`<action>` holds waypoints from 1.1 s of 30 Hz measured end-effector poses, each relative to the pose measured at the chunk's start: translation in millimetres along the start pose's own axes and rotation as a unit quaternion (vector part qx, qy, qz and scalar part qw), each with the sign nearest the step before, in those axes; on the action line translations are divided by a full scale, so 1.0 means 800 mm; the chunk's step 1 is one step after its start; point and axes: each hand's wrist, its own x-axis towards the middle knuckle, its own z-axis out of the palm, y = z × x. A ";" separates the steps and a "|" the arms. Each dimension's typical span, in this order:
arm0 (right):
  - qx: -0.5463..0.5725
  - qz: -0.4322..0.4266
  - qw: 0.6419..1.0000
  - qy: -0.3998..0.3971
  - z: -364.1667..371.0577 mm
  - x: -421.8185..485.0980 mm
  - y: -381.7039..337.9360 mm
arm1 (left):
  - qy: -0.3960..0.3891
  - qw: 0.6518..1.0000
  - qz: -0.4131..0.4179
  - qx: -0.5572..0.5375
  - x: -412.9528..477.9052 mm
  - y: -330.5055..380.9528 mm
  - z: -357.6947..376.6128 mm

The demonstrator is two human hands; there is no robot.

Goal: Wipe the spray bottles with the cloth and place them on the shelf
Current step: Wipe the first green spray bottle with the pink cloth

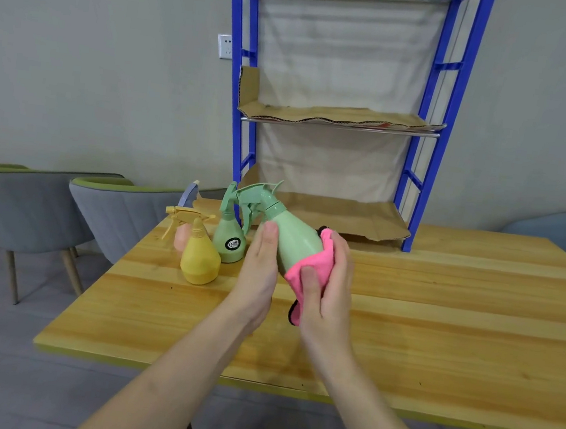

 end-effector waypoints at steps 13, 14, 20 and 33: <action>0.388 0.398 0.831 0.000 -0.019 0.028 -0.032 | -0.020 0.997 0.074 0.015 -0.021 0.002 0.005; 0.395 0.400 0.827 0.005 -0.020 0.030 -0.036 | -0.031 0.995 0.093 0.032 -0.021 0.001 0.006; 0.383 0.406 0.830 0.003 -0.015 0.024 -0.036 | -0.012 0.979 0.154 0.137 -0.003 -0.003 0.008; 0.295 0.337 0.894 0.001 -0.005 0.012 -0.018 | -0.007 0.980 0.142 0.140 -0.011 -0.011 0.008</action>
